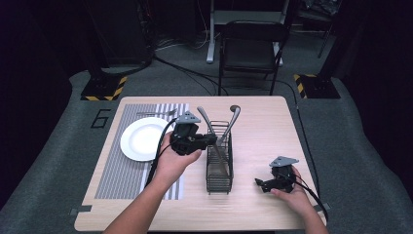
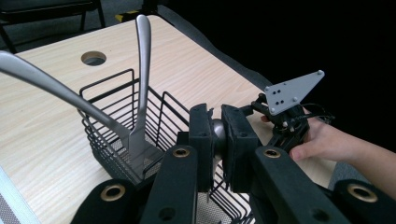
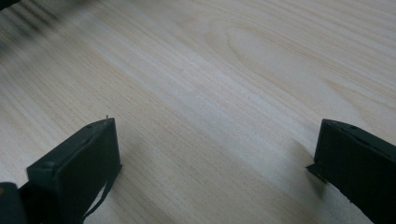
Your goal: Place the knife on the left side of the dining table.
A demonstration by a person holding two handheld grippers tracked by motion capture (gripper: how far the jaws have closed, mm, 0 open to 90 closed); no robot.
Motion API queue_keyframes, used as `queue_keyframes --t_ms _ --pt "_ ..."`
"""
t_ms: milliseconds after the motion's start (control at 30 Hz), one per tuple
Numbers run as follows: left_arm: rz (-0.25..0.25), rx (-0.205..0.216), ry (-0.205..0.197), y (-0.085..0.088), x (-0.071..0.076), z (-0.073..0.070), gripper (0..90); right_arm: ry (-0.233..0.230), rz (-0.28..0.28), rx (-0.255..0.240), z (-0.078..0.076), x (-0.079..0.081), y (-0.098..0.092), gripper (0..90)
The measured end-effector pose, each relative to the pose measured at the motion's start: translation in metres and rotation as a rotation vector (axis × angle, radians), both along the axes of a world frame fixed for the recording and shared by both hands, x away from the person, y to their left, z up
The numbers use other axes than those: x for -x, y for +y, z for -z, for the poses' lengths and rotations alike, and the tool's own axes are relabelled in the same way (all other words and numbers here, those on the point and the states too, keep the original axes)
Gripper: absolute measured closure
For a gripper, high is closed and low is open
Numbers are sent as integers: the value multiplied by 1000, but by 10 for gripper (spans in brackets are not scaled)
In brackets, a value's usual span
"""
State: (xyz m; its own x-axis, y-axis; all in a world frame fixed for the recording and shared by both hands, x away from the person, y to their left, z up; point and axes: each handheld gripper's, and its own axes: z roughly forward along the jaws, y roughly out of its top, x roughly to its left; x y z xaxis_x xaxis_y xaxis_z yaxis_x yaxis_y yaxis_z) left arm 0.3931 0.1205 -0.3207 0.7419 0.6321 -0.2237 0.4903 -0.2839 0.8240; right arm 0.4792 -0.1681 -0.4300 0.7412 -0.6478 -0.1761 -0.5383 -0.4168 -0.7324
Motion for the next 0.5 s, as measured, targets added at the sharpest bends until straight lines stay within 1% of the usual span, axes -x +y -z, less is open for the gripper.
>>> queue_keyframes --t_ms 67,200,267,300,433,500 --pt "-3 -17 -10 -1 2 -4 836 0 0 0 0 0 0 0" --pt "-8 -24 -15 -1 3 -7 835 0 -1 0 0 0 0 0" --pt "-12 -25 -26 -1 5 -9 835 0 0 0 0 0 0 0" --pt "-15 -23 -36 0 8 -12 836 0 0 0 0 0 0 0" --pt "-16 -14 -40 1 10 -15 836 0 -1 0 0 0 0 0" --pt "-17 -9 -49 3 13 -21 836 0 -1 2 0 0 0 0"
